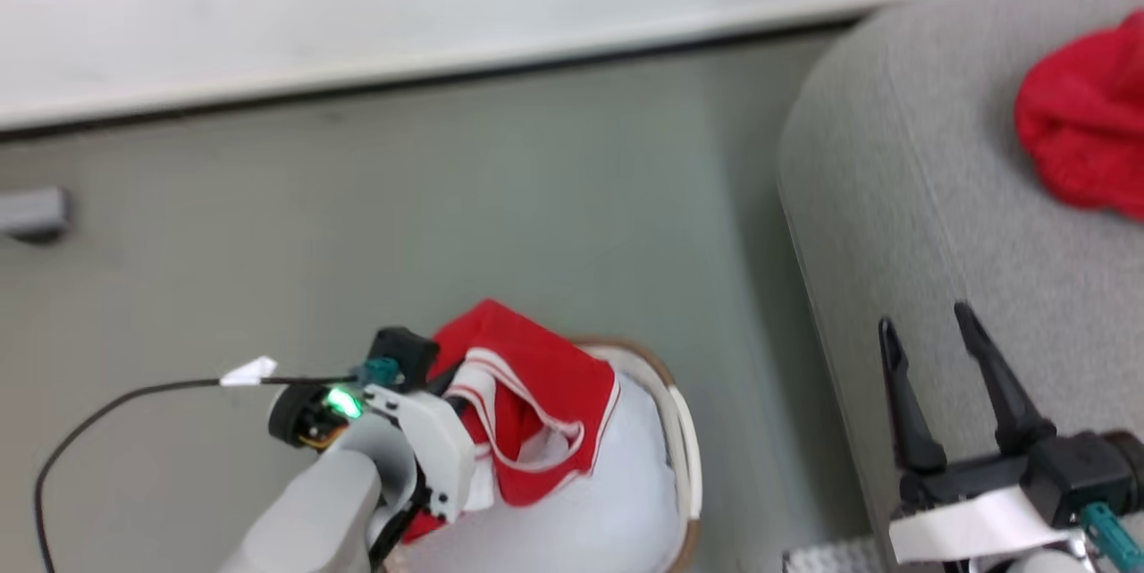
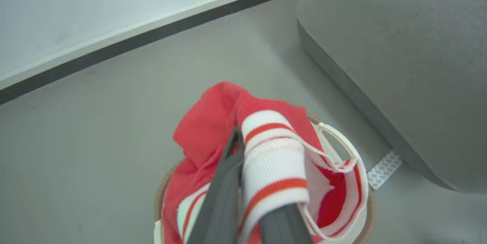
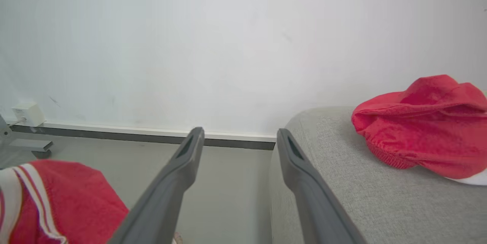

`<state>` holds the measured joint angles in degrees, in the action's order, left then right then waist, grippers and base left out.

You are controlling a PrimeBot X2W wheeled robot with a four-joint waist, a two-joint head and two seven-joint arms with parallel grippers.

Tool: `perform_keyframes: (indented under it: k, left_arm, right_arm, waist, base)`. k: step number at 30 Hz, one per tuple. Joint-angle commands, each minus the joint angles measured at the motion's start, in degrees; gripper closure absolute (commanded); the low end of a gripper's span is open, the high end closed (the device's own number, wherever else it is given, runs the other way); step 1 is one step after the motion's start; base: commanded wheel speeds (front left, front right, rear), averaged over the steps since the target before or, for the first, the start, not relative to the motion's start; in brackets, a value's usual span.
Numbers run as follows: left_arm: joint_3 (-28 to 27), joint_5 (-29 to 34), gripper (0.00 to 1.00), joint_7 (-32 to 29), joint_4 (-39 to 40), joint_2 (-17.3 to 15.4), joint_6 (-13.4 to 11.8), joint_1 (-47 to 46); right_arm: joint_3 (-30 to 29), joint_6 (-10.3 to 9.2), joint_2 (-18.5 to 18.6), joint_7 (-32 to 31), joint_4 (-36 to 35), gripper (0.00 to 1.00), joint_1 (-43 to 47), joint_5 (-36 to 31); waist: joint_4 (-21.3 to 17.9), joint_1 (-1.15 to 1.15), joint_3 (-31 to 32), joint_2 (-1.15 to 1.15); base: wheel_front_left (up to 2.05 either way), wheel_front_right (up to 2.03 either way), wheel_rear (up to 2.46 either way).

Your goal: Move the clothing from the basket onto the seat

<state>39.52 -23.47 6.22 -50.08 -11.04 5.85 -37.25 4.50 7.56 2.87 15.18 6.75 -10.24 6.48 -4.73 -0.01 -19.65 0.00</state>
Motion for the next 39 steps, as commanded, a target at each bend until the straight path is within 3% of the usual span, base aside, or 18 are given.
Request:
perform_keyframes:
  k: [1,11,18,27,32,39]
  left_arm:
    - [-0.54,-1.03,1.0,0.53,1.59,-0.83,-0.73,1.01]
    - [-5.7,-4.07,1.0,-0.38,20.13,-5.56,-7.09,4.31]
    - [-6.66,-4.93,1.0,-2.4,30.07,-8.59,-6.46,4.68]
    - [-7.31,-5.92,1.0,-4.98,36.11,-10.91,-7.26,4.61]
    - [-6.84,-6.07,1.0,-6.07,38.22,-10.93,-7.54,4.91]
    - [-5.55,-5.8,1.0,-6.88,38.93,-9.74,-7.43,3.57]
  right_arm:
    - [-0.36,-0.15,0.07,-0.06,0.35,0.0,1.45,-0.13]
    - [0.18,-0.15,0.07,-0.06,2.47,0.0,6.78,1.2]
    - [1.26,-0.15,0.06,-0.06,3.75,0.0,8.03,1.62]
    - [4.43,-0.15,0.05,-0.06,4.93,0.0,8.34,-0.8]
    - [10.63,-0.15,2.71,-0.06,4.56,0.0,6.17,-3.28]
    - [23.81,-0.15,5.98,-0.06,6.42,0.0,-0.6,-1.38]
  waist:
    - [4.32,0.01,7.54,0.0]
    - [6.4,0.01,15.98,0.0]
    - [6.09,0.01,19.0,0.0]
    - [5.71,0.01,20.76,0.0]
    - [5.94,0.01,20.86,0.0]
    - [6.71,0.01,20.47,0.0]
  base:
    - [0.0,0.0,0.0]
    - [0.0,0.0,0.0]
    - [0.0,0.0,0.0]
    - [0.0,0.0,0.0]
    - [0.0,0.0,0.0]
    - [0.0,0.0,0.0]
